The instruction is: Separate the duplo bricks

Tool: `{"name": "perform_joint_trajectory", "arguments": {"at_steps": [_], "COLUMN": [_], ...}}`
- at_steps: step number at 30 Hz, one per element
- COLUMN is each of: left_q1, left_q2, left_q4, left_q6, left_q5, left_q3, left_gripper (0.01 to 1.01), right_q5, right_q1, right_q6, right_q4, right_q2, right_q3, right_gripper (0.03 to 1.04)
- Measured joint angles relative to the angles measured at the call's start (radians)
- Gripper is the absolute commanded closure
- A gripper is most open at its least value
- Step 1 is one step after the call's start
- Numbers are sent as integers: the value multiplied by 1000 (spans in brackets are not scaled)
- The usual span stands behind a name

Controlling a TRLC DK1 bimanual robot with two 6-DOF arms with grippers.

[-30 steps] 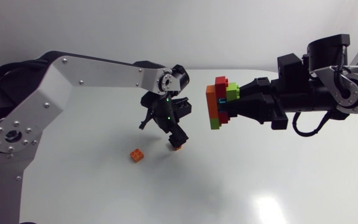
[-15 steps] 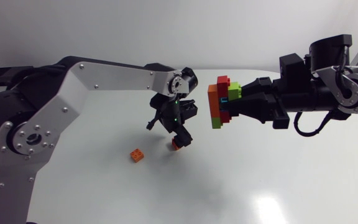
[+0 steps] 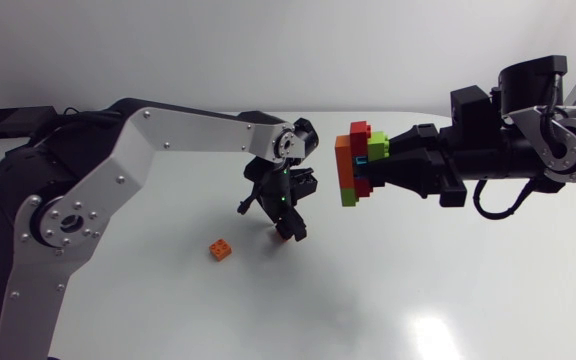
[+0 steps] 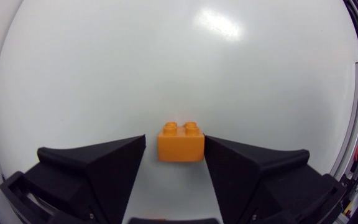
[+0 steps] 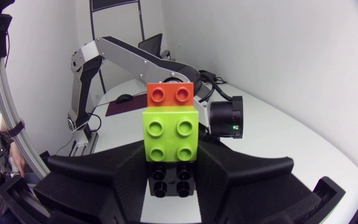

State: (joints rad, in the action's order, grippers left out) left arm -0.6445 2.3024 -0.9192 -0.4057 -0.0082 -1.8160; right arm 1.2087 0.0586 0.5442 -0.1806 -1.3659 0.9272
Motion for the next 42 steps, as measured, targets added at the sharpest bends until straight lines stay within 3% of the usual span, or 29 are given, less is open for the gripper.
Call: {"name": "perform_joint_trajectory", "arguments": {"at_steps": [8, 17, 22, 23, 26, 28, 42], "left_q1": [4, 65, 87, 85, 72, 63, 47], "left_q2": [-19, -228, -279, -280, -279, -280, -248], "left_q4": [120, 345, 375, 378, 377, 374, 301], "left_q6": [0, 0, 0, 0, -1, -1, -39], "left_q5": [1, 36, 42, 46, 50, 50, 53], "left_q3": [76, 396, 437, 437, 437, 436, 336], "left_gripper": [584, 607, 605, 590, 274, 211, 184], "right_q5": [11, 15, 15, 15, 15, 15, 14], "right_q1": [0, 0, 3, 4, 9, 10, 14], "right_q6": [4, 4, 4, 4, 4, 4, 4], "right_q4": [0, 0, 0, 0, 0, 0, 0], "right_q2": [0, 0, 0, 0, 0, 0, 0], "right_q3": [0, 0, 0, 0, -2, -5, -23], "right_gripper": [908, 908, 908, 908, 908, 908, 908]}}
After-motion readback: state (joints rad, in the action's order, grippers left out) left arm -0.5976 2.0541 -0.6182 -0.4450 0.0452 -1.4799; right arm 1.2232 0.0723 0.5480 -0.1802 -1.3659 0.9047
